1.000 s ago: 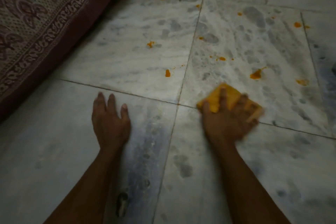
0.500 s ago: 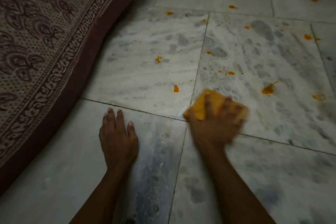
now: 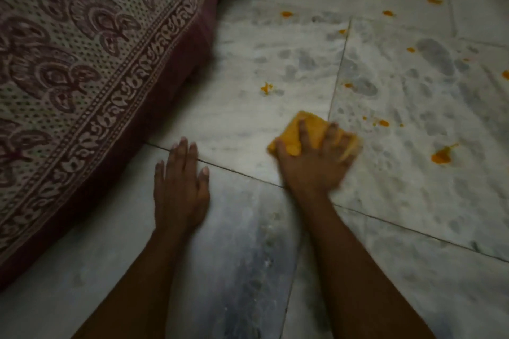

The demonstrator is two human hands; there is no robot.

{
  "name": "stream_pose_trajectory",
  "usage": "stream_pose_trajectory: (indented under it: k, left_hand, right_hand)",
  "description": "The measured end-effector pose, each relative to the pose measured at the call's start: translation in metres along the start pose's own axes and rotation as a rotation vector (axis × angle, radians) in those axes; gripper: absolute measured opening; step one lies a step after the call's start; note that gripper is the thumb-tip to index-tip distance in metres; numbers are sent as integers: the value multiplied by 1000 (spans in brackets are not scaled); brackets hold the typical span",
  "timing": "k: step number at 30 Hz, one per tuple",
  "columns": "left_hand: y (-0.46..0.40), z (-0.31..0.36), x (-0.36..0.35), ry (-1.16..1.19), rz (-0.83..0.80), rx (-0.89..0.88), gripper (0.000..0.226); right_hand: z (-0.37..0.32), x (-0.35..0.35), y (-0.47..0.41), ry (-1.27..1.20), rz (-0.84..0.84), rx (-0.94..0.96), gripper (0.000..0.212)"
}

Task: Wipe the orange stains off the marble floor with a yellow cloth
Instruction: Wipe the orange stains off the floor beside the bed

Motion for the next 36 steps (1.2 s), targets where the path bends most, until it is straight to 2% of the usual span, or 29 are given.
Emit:
stream_pose_trajectory:
  k: [2, 5, 7, 9, 12, 14, 15, 17, 19, 20, 22, 24, 26, 28, 30, 32, 34, 36]
  left_hand:
    - [-4, -1, 2, 5, 2, -5, 63]
    - [-5, 4, 7, 15, -1, -7, 62]
    - [-8, 5, 14, 22, -46, -3, 63]
    - [-9, 5, 17, 25, -72, 22, 63]
    - [-7, 4, 12, 9, -77, 19, 64]
    - [-7, 2, 8, 13, -64, 29, 64]
    - [-5, 3, 6, 14, -55, 31, 64]
    - [-6, 1, 7, 25, -58, 24, 64]
    - [-8, 1, 11, 33, -74, 24, 64]
    - [-9, 3, 13, 40, -84, 26, 64]
    - [-10, 6, 17, 68, -114, 52, 65]
    - [-9, 4, 18, 65, -126, 48, 65]
    - [-9, 2, 15, 73, -123, 45, 65]
    - [-10, 2, 12, 69, -96, 37, 65]
    - [-8, 4, 11, 63, -49, 28, 65]
    - [-9, 1, 11, 77, -37, 37, 64]
    - [-17, 0, 16, 101, -32, 33, 60]
    - [-42, -8, 18, 110, -20, 27, 57]
  right_hand:
    - [-16, -12, 23, 59, 14, 137, 81]
    - [33, 14, 84, 142, -112, 276, 78]
    - [73, 41, 97, 208, -157, 224, 82]
    - [81, 51, 75, 249, -163, 84, 86]
    - [23, 23, 16, 149, -72, -177, 85]
    - [-31, -5, -14, 111, -59, -225, 84]
    - [-50, -14, -16, 108, -33, -132, 82]
    - [-63, -26, 6, 114, 19, 190, 80]
    - [-36, -6, 43, 148, -63, 434, 79]
    - [-9, 6, 56, 150, -91, 465, 79]
    - [41, 33, 55, 184, -114, 397, 83]
    - [54, 37, 23, 213, -97, 174, 86]
    - [24, 19, -18, 178, 28, -56, 84]
    - [-35, -9, -51, 55, 67, -129, 81]
    - [-83, -34, -48, 24, 116, 42, 81]
    - [-90, -37, -8, 62, 64, 280, 78]
    - [-49, -13, 39, 86, 21, 448, 77]
    - [-5, 8, 50, 85, 9, 476, 79]
Point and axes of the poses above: each hand's wrist, its own y-axis away from the middle knuckle, its own x-axis out of the back of the hand, z = x × y, the point moved 1 cm from there along -y, towards the middle knuckle, and after that the axes turned 8 degrees about -x, right-handed, at the moved point
